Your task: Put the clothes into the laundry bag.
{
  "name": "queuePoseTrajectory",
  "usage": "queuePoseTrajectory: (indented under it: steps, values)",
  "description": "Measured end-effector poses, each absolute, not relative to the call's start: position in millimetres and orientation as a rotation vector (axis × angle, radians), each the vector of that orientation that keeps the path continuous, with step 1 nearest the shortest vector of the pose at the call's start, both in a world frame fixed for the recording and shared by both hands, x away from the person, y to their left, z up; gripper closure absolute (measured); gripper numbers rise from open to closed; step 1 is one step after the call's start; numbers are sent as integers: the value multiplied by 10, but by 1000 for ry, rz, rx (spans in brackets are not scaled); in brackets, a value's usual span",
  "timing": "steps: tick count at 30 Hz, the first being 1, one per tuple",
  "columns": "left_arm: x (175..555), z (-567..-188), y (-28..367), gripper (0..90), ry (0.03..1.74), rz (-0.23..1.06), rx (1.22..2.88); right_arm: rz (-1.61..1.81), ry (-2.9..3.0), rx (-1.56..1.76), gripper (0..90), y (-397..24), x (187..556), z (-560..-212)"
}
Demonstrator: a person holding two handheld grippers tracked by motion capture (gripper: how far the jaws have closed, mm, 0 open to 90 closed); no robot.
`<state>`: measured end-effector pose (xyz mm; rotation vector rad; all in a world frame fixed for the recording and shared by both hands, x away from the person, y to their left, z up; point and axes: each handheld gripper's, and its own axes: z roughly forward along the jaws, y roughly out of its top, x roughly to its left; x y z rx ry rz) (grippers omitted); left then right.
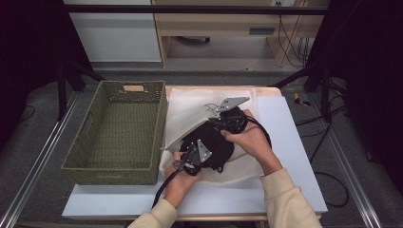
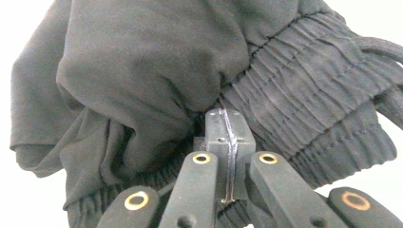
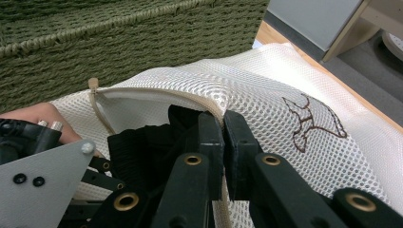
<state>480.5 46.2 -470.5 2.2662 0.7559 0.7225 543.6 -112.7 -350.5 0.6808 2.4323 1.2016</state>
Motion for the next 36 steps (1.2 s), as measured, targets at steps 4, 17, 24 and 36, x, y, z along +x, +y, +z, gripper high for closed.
queuePoseTrajectory:
  steps: [4, 17, 24, 36]
  values:
    - [4845, -4716, 469, 900, 773, 716, 2263, 1199, 2435, 679, 872, -1123, 5435, -3502]
    - [4643, -4614, 499, 900, 726, 675, 2261, 1194, 2432, 682, 871, -1133, 5428, -3479]
    - [4509, -4583, 521, 900, 715, 633, 2246, 1191, 2431, 684, 871, -1132, 5422, -3473]
    - [4504, -4764, 538, 900, 735, 585, 2314, 1192, 2438, 681, 872, -1136, 5430, -3467]
